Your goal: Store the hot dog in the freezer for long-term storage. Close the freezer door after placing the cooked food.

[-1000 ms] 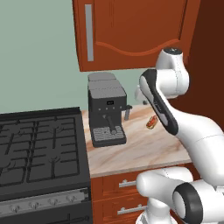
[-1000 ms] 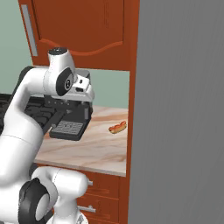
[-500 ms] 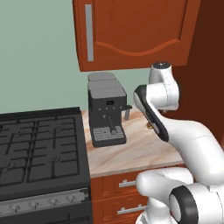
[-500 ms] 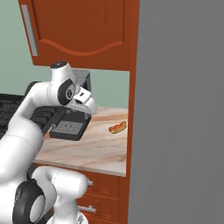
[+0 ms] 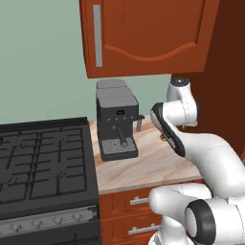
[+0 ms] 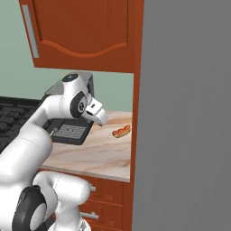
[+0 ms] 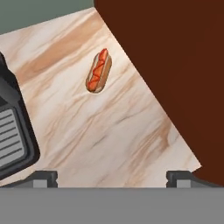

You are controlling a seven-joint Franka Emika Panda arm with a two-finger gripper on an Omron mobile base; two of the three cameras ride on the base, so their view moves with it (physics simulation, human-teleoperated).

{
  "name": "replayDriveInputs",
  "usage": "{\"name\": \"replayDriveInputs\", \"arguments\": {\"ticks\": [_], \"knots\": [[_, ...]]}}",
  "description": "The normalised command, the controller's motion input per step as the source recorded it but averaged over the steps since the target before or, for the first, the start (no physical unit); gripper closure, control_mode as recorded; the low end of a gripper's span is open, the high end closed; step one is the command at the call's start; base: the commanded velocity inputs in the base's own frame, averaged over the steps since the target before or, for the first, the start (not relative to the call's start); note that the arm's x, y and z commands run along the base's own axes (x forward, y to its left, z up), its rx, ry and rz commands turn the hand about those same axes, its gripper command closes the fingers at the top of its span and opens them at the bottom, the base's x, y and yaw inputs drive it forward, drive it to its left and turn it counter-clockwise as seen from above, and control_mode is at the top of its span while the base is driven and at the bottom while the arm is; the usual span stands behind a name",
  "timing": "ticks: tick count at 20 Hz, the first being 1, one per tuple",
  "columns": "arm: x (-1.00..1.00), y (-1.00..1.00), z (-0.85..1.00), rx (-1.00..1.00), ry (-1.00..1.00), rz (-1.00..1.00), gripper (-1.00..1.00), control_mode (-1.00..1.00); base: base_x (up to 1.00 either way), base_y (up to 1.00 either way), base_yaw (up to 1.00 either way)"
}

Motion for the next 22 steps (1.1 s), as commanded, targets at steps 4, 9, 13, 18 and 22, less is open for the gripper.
{"name": "replayDriveInputs", "arguments": {"ticks": [4, 9, 13, 18, 22], "knots": [[0.71, -0.12, -0.12, 0.0, 0.09, 0.0, -1.0, -1.0, 0.0, 0.0, 0.0], [0.58, -0.03, -0.18, 0.0, 0.1, 0.0, -1.0, -1.0, 0.0, 0.0, 0.0], [0.36, -0.19, -0.03, 0.14, 0.03, 0.01, -1.0, -1.0, 0.0, 0.0, 0.0], [0.29, -0.14, -0.39, 0.03, 0.1, -0.02, -1.0, -1.0, 0.0, 0.0, 0.0], [0.11, -0.02, -0.49, 0.0, 0.02, -0.03, -1.0, -1.0, 0.0, 0.0, 0.0]]}}
